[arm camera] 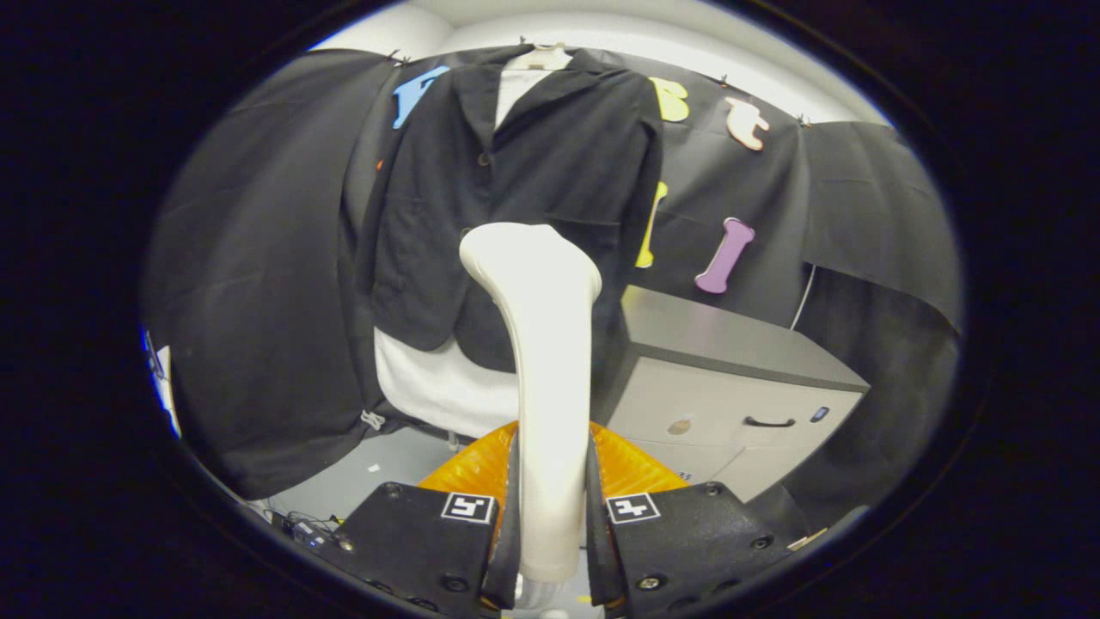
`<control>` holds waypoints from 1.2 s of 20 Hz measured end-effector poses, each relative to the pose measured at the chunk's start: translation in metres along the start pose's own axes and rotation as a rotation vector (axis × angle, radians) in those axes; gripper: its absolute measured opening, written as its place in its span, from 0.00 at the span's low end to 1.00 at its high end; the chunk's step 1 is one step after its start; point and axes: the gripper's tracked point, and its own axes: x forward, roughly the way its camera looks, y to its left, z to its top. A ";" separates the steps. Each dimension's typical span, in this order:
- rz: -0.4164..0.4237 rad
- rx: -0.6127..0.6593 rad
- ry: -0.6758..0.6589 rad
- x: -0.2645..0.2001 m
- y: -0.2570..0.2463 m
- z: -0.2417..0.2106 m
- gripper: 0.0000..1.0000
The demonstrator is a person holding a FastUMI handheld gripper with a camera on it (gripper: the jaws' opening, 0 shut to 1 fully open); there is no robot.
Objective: Iron the clothes twice with a garment steamer, once on the left side and once on the right side.
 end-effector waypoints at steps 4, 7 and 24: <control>-0.034 0.053 -0.001 -0.018 -0.062 -0.007 0.34; -0.051 0.082 0.005 -0.029 -0.111 -0.018 0.34; -0.023 0.170 0.024 -0.090 -0.256 -0.087 0.34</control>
